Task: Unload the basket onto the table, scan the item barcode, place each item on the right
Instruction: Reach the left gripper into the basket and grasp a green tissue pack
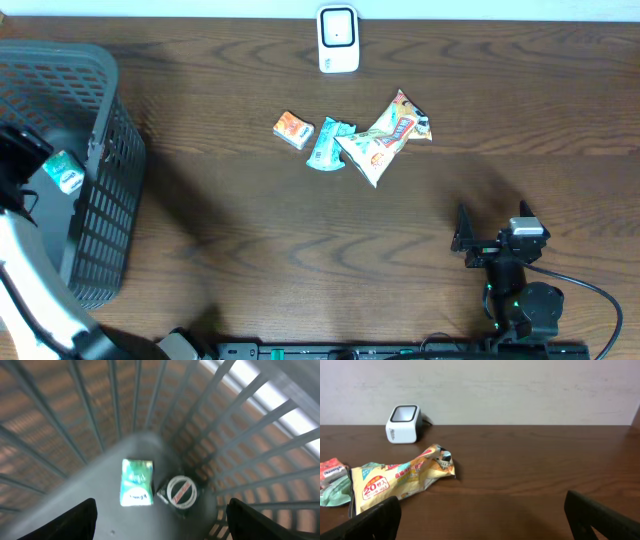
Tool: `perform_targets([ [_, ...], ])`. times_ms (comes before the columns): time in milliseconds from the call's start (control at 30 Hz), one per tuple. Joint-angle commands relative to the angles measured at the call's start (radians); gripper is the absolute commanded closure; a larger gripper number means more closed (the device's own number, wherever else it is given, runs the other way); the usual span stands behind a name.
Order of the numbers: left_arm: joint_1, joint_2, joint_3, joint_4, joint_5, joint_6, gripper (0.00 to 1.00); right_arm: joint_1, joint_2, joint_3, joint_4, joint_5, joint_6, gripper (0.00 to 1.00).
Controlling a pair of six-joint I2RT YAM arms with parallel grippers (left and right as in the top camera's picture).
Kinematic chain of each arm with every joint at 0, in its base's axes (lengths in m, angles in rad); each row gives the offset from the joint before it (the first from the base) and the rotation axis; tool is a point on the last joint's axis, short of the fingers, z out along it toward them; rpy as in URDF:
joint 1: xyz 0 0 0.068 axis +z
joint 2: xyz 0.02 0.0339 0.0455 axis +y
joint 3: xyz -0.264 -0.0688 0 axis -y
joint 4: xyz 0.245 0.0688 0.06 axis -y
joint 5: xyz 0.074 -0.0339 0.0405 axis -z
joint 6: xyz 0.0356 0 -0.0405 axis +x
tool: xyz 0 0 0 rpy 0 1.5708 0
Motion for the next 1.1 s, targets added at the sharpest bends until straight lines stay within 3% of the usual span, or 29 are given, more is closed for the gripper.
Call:
perform_targets([
  [0,0.003,0.077,0.013,-0.008,0.057,0.045,0.19,0.002,-0.005,-0.002,-0.002,0.000,-0.011,0.01],
  [167,0.003,0.151,0.013,-0.020,0.055,0.163,0.18,0.002,-0.005,-0.002,-0.002,0.000,-0.011,0.01],
  [200,0.003,0.164,0.013,-0.021,0.044,0.167,0.01,0.002,-0.005,-0.002,-0.002,0.000,-0.011,0.01],
  [367,0.003,0.240,0.013,-0.019,-0.019,0.166,0.02,0.002,-0.005,-0.002,-0.002,0.000,-0.011,0.01],
  [800,0.003,0.423,0.013,0.080,-0.019,0.171,0.00,0.002,-0.005,-0.002,-0.002,0.000,-0.011,0.01],
  [1067,0.003,0.473,0.013,0.147,-0.024,0.170,0.16,0.002,-0.005,-0.002,-0.002,0.000,-0.011,0.01],
])
